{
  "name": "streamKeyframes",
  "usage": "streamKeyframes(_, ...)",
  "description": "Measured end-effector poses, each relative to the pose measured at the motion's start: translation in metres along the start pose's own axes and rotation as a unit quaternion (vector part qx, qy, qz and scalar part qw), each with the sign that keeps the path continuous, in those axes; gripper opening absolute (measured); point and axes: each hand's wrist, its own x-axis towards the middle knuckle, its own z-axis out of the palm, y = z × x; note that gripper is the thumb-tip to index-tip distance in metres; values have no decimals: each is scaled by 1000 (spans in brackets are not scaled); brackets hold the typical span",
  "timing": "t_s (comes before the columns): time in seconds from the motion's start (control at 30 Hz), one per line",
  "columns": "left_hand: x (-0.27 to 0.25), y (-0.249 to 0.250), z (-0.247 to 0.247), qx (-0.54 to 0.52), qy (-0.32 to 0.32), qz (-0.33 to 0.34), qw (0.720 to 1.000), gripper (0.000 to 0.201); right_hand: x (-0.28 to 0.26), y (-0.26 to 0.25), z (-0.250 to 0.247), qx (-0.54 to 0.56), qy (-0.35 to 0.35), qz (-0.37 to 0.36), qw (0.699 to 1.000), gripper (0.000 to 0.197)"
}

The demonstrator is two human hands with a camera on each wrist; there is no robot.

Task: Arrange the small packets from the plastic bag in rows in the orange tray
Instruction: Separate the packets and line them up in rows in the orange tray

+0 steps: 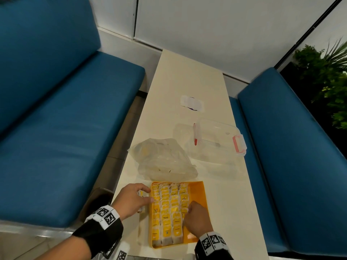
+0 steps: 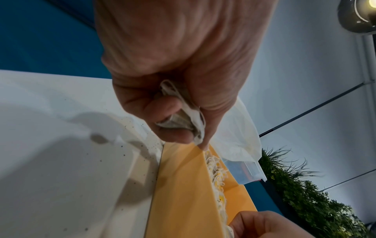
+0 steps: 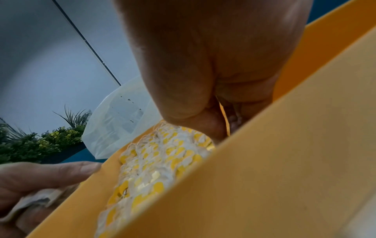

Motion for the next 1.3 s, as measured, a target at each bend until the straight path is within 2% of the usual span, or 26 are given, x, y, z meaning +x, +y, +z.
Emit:
streamKeyframes(0.33, -4, 5, -2, -11, -11, -9, 1000, 25, -1, 0, 1, 57, 17, 13, 998, 20)
streamKeyframes(0.4, -6, 6, -3, -46, -12, -33, 998, 20, -1, 1, -2, 56, 18, 5, 998, 16)
streamKeyframes(0.47, -7, 7, -7, -104, -19, -78, 991, 29, -1, 0, -9, 50, 42, -9, 998, 8)
streamKeyframes(0.6, -11, 15, -19, -222, -74, -149, 961, 44, -6, -15, -25, 73, 104, -114, 985, 13)
streamKeyframes(0.7, -11, 20, -22, -303, -92, -151, 936, 42, -13, -40, -31, 136, 54, -187, 972, 11)
streamKeyframes(0.83, -9, 23, -21, -366, -98, -131, 916, 27, -20, -70, -26, 232, -23, -192, 953, 9)
streamKeyframes(0.93, -9, 25, -19, -379, -91, -119, 913, 23, -22, -82, -23, 266, -37, -221, 938, 12)
streamKeyframes(1.07, -7, 28, -17, -399, -80, -117, 906, 27, -25, -86, -23, 201, 15, -319, 926, 25)
streamKeyframes(1.17, -4, 30, -15, -406, -76, -116, 903, 28, -28, -88, -20, 126, 3, -371, 920, 37)
streamKeyframes(1.3, -5, 35, -15, -403, -86, -110, 904, 23, -23, -89, -13, 115, 29, -366, 923, 22)
